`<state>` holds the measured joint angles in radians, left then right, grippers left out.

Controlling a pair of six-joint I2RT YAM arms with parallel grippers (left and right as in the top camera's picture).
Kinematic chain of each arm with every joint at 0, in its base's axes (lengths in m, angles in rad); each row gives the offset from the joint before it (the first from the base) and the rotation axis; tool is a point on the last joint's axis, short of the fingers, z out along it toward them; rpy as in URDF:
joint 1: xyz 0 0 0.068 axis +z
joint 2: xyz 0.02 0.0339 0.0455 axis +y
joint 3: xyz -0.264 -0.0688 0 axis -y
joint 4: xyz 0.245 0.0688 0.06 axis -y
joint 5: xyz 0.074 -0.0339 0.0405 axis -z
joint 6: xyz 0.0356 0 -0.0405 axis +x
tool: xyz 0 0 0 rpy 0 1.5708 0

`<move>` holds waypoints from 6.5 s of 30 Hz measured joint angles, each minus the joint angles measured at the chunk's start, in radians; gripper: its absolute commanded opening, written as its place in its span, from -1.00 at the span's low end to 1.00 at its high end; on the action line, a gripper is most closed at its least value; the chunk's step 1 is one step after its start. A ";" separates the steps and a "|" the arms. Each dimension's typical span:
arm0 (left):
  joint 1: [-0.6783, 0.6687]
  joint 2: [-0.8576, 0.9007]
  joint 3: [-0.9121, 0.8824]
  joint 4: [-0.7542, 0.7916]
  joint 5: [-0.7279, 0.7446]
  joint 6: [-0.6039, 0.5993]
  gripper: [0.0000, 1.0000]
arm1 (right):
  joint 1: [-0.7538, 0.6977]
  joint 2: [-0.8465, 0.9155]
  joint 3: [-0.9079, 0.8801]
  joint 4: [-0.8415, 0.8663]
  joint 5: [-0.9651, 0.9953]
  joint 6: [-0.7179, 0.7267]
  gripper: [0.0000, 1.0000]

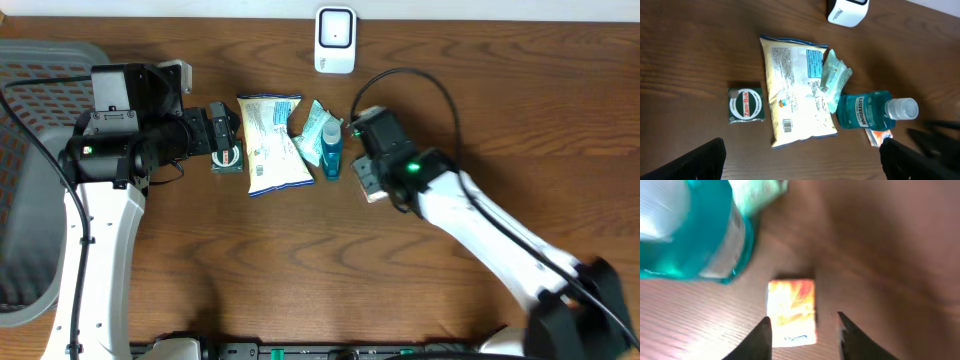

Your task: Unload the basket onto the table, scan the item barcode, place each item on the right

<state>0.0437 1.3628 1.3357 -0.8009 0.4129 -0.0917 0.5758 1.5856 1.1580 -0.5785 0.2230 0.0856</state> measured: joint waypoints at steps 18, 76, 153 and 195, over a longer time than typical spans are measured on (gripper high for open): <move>0.000 0.000 0.000 0.000 0.000 0.000 0.95 | -0.053 -0.003 -0.034 -0.075 -0.126 -0.020 -0.13; 0.000 0.000 0.000 0.000 0.000 0.000 0.95 | -0.139 0.252 0.024 -0.070 -0.050 0.086 -0.16; 0.000 0.000 0.000 0.000 0.000 0.000 0.95 | -0.657 0.251 0.019 0.008 -1.077 0.129 -0.98; 0.000 0.000 0.000 0.000 0.000 0.000 0.95 | -0.711 0.197 -0.083 0.089 -0.884 0.286 -0.18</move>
<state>0.0437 1.3628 1.3357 -0.8009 0.4126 -0.0917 -0.1356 1.7824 1.0752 -0.4896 -0.6613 0.3714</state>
